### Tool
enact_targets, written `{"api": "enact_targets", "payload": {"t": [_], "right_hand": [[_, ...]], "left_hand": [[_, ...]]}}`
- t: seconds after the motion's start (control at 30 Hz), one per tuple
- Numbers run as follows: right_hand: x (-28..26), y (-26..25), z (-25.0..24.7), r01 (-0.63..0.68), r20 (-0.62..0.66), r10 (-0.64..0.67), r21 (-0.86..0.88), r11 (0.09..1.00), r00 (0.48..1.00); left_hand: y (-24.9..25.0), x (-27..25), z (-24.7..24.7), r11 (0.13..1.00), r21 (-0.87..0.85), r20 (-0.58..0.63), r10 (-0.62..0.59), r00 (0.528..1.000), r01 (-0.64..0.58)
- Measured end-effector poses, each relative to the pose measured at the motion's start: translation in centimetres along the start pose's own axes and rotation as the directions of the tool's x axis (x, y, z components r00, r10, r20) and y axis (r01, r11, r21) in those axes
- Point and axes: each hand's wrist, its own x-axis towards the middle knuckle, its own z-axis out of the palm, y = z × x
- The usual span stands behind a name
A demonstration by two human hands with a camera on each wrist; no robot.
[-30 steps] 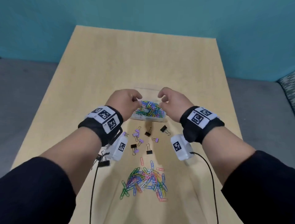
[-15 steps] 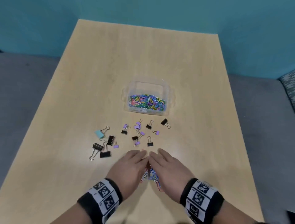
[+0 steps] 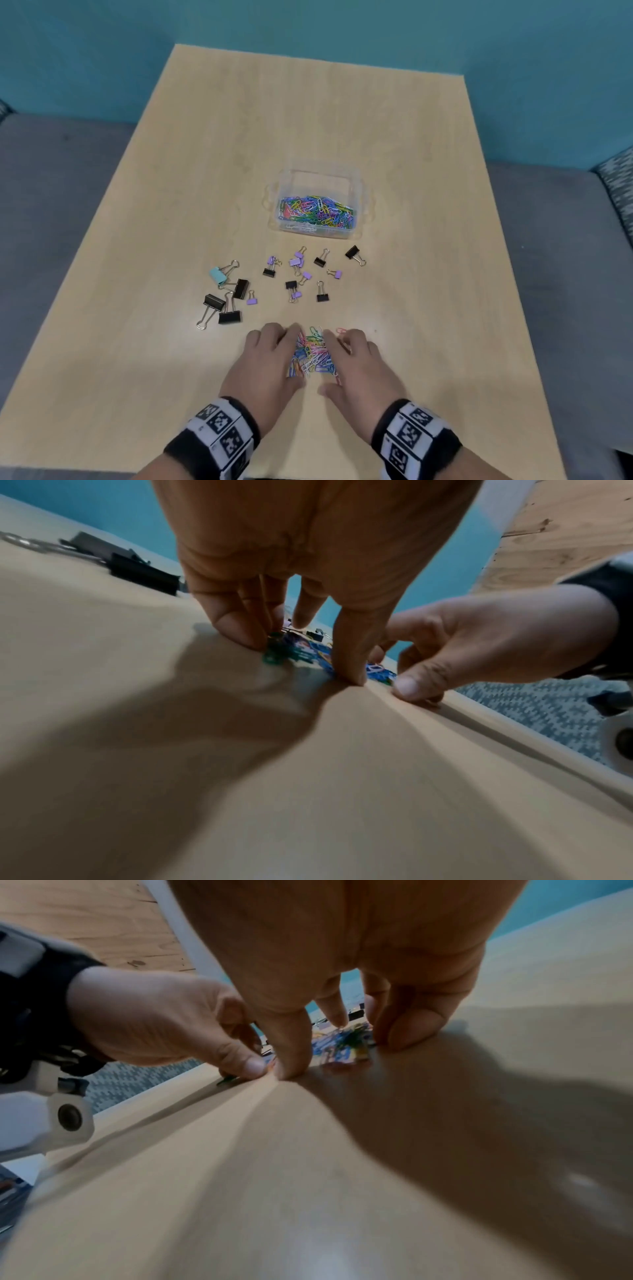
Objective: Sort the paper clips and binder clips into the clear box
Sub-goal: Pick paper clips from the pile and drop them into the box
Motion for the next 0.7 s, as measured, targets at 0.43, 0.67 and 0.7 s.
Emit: {"api": "enact_targets", "payload": {"t": [0.43,0.67,0.7], "right_hand": [[3.4,-0.8,-1.7,0.024,-0.003,-0.024,-0.061,0.998,1.000],[3.7,0.0,-2.5,-0.017,-0.037,0.020,0.087,0.996,0.999],[3.7,0.1,-2.7,-0.018,-0.038,0.022,0.104,0.994,0.999]], "left_hand": [[0.0,3.3,-0.2,0.999,-0.012,-0.026,0.043,0.999,-0.043],[-0.4,2.8,-0.9,0.998,-0.006,-0.008,0.058,0.998,-0.058],[-0.4,2.7,-1.0,0.998,-0.023,-0.023,0.060,0.998,-0.060]]}}
